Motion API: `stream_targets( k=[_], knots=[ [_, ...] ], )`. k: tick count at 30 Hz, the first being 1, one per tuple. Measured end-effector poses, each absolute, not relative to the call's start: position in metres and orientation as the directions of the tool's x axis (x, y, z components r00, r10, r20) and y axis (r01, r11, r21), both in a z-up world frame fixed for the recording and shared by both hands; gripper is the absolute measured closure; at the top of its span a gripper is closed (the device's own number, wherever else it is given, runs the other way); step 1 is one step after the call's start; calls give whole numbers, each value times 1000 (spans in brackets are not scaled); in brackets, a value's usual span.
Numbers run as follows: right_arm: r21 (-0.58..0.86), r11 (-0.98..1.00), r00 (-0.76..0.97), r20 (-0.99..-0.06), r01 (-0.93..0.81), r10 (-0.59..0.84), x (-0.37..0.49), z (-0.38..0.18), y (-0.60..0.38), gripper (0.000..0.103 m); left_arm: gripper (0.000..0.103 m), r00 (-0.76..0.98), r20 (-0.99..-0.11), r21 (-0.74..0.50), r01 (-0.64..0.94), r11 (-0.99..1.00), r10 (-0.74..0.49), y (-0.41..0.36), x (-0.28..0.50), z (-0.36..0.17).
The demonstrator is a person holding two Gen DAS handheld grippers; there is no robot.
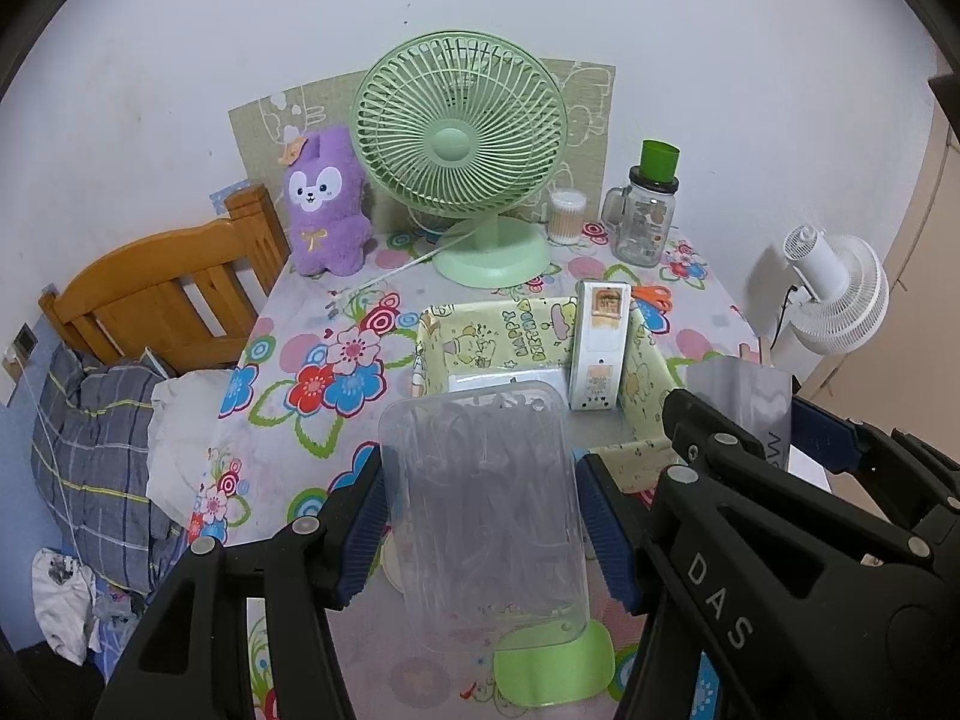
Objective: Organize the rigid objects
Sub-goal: 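Lift and carry the charger and floss-pick box toward the fabric box, then lower the charger into the box and open the right tool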
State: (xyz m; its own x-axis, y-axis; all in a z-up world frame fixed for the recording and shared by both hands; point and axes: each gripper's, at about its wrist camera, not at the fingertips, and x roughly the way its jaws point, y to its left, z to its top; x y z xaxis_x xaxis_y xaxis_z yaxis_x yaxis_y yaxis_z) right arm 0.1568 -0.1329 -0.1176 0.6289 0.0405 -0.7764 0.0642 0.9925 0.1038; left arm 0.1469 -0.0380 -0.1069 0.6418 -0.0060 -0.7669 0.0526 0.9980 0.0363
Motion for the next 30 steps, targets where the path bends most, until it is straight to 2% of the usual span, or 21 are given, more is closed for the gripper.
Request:
stream_targets(
  k=[16, 30],
  knots=[
    [88, 994, 596, -803, 72, 28, 205, -131, -133, 51, 40, 608, -794, 16, 56, 998, -21, -37, 191, -121],
    [102, 991, 560, -827, 81, 39, 237, -161, -135, 51, 40, 576, -817, 50, 77, 996, -3, -42, 221, -147]
  ],
)
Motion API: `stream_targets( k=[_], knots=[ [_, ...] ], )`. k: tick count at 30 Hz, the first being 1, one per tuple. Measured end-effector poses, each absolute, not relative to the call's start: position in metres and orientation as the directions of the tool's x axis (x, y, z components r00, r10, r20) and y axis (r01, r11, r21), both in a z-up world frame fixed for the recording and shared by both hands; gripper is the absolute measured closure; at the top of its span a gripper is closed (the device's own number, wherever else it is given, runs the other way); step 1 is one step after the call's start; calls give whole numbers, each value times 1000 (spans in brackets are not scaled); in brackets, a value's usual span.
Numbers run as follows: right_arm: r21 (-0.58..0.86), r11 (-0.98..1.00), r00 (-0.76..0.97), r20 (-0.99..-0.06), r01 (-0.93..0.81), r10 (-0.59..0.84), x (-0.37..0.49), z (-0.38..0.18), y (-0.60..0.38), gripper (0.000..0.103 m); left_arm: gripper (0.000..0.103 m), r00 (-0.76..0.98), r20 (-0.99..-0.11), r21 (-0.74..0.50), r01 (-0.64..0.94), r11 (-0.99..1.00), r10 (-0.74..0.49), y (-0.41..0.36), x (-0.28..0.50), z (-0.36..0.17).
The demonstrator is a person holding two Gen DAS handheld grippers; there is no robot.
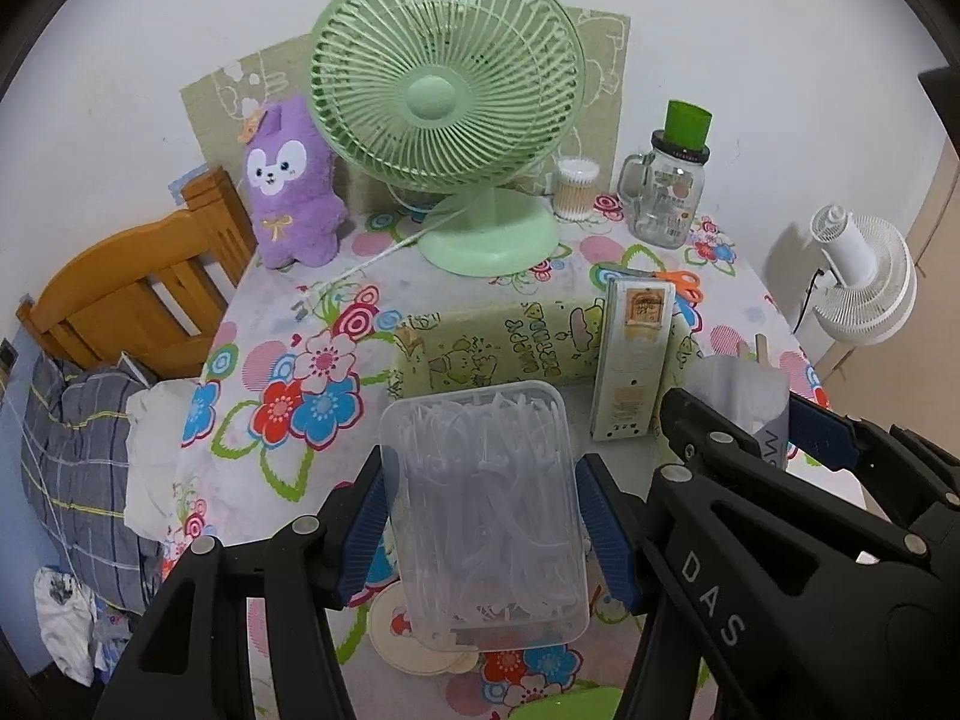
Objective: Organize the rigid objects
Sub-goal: 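Lower the charger into the box and open the right tool, then lower the clear floss-pick box into the fabric box and open the left tool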
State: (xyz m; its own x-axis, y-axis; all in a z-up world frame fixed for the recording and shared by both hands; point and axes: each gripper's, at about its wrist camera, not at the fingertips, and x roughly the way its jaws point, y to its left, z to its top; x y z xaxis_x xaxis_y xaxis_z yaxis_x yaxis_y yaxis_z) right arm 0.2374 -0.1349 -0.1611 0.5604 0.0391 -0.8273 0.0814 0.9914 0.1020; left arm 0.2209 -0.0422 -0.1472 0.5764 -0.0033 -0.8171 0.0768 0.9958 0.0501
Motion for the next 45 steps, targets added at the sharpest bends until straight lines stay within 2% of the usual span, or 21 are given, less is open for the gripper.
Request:
stream_targets(
  k=[16, 26, 28, 30, 33, 45],
  knots=[
    [109, 990, 526, -849, 87, 47, 268, -192, -136, 50, 40, 547, -837, 51, 83, 995, -3, -45, 251, -175],
    [101, 991, 532, -846, 89, 39, 276, -190, -133, 49, 41, 553, -833, 38, 82, 996, -14, -43, 259, -173],
    [94, 990, 540, -841, 106, 22, 275, -186, -136, 44, 41, 560, -828, 37, 86, 996, -18, -44, 259, -170],
    [91, 988, 549, -836, 125, 8, 274, -182, -139, 32, 40, 568, -823, 36, 91, 995, -22, -47, 260, -167],
    [96, 985, 563, -827, 141, 0, 275, -177, -146, 23, 40, 580, -814, 38, 100, 994, -27, -52, 261, -163],
    [31, 981, 542, -837, 194, -81, 282, -184, -167, 17, 40, 570, -821, 40, 121, 992, -36, -71, 278, -175]
  ],
)
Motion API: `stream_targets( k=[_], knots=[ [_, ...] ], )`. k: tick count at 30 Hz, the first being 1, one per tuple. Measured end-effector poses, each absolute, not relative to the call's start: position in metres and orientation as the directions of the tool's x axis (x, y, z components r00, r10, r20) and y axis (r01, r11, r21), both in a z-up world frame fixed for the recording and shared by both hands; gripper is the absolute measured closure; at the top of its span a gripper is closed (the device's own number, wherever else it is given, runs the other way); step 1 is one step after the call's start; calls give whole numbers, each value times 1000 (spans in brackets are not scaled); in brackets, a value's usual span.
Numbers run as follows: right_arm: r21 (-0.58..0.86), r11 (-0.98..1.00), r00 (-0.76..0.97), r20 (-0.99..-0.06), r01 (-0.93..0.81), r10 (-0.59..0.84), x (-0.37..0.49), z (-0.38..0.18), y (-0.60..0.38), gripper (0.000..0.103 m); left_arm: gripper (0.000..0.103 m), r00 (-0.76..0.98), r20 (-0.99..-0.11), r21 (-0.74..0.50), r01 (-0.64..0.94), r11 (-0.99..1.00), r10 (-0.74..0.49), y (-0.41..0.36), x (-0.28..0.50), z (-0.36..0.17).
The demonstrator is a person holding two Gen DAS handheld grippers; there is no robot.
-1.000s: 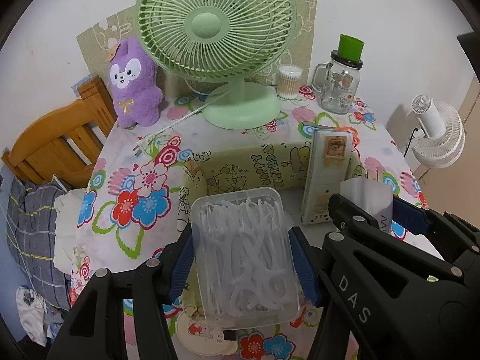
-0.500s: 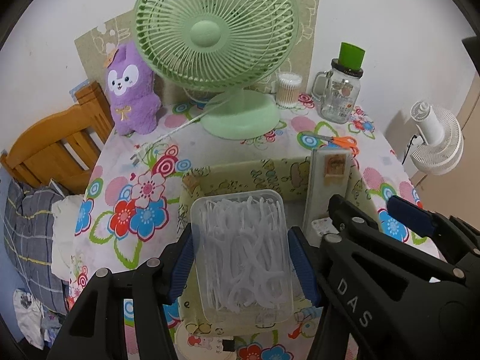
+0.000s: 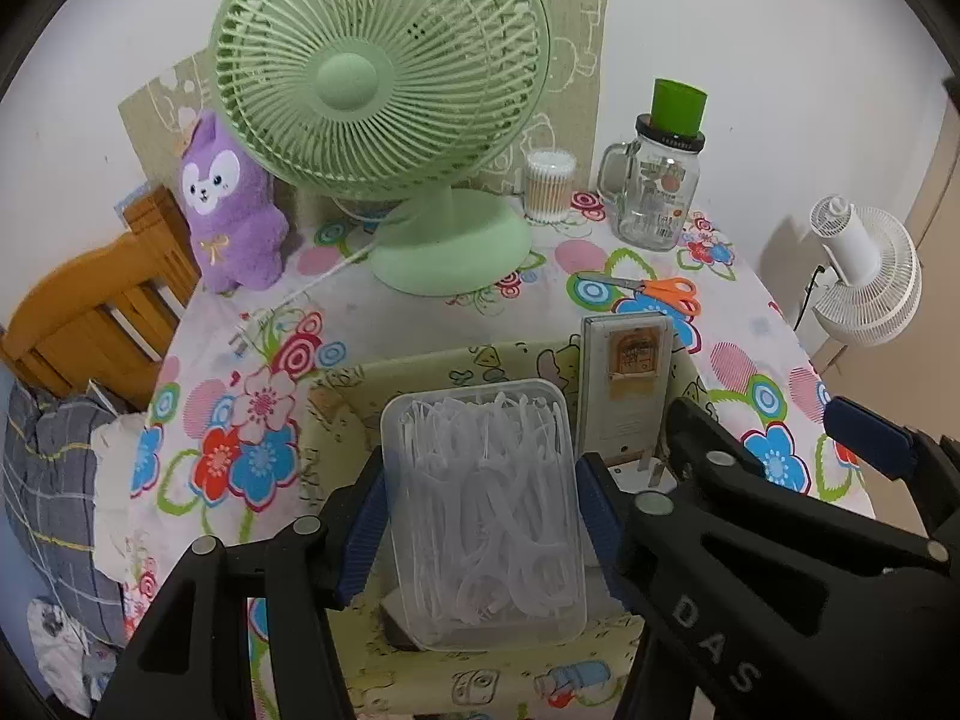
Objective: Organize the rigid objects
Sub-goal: 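Lower the clear floss-pick box into the fabric box and open the left tool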
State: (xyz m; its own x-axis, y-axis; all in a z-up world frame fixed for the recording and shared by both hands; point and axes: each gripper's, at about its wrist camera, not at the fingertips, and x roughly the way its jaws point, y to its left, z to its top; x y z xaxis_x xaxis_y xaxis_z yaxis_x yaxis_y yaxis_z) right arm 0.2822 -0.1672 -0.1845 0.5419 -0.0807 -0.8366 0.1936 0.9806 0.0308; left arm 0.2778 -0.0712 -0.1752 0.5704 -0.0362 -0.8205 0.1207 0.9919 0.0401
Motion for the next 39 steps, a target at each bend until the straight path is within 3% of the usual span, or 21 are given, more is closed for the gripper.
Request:
stream_targets(
  k=[8, 11, 23, 39],
  knots=[
    [21, 977, 508, -856, 214, -93, 286, -199, -176, 16, 39, 539, -842, 29, 109, 994, -35, -78, 285, -190],
    [20, 977, 494, -865, 211, -89, 288, -205, -174, 17, 27, 523, -852, 41, 97, 994, -16, -77, 286, -197],
    [53, 977, 462, -885, 206, -50, 280, -219, -168, 17, 15, 471, -882, 33, 102, 994, -19, -71, 279, -209],
    [66, 979, 492, -870, 195, -39, 255, -202, -159, 17, 11, 498, -867, 34, 85, 996, -13, -61, 252, -190]
  ],
)
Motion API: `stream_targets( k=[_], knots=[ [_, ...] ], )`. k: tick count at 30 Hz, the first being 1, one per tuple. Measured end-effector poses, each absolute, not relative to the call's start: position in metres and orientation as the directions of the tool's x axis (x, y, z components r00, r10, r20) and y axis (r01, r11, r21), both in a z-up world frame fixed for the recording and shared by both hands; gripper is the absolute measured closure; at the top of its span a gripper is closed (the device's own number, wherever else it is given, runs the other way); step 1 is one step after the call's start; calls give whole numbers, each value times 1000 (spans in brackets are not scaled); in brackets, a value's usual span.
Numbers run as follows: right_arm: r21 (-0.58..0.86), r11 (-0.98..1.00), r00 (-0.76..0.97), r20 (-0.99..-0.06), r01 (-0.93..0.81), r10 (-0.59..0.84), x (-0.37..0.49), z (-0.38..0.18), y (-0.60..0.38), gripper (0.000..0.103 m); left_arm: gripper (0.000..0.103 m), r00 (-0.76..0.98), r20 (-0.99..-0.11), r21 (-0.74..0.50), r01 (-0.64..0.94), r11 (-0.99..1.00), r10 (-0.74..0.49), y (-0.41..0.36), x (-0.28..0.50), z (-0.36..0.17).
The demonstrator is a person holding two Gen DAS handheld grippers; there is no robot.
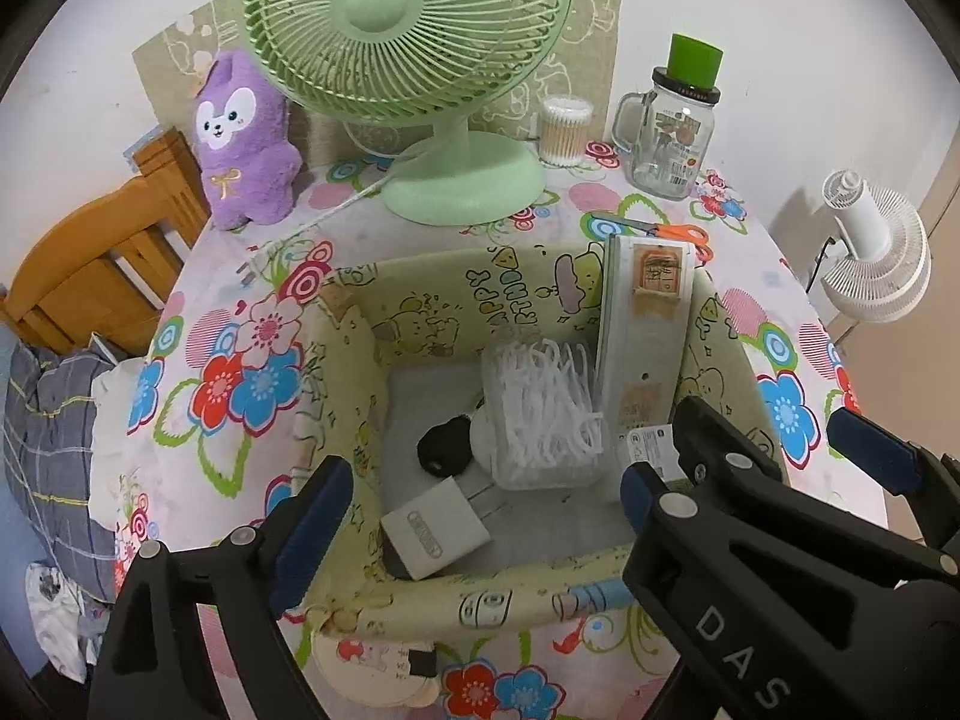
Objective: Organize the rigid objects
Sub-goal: 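Lower the clear floss-pick box into the fabric box and open the left tool, then withdraw both open tools up and away from the fabric box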
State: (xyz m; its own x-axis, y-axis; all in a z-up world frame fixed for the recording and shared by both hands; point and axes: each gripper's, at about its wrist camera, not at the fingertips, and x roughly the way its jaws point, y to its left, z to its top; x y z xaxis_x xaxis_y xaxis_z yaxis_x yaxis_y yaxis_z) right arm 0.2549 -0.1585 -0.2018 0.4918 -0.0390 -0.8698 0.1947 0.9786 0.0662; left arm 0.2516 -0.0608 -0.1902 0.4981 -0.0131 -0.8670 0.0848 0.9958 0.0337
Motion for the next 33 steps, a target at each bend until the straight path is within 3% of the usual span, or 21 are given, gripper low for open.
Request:
stream_targets(
  k=[33],
  knots=[
    [80, 989, 585, -811, 122, -6, 174, -141, -130, 14, 6, 571, -821, 0, 42, 999, -24, -34, 168, -135]
  ],
)
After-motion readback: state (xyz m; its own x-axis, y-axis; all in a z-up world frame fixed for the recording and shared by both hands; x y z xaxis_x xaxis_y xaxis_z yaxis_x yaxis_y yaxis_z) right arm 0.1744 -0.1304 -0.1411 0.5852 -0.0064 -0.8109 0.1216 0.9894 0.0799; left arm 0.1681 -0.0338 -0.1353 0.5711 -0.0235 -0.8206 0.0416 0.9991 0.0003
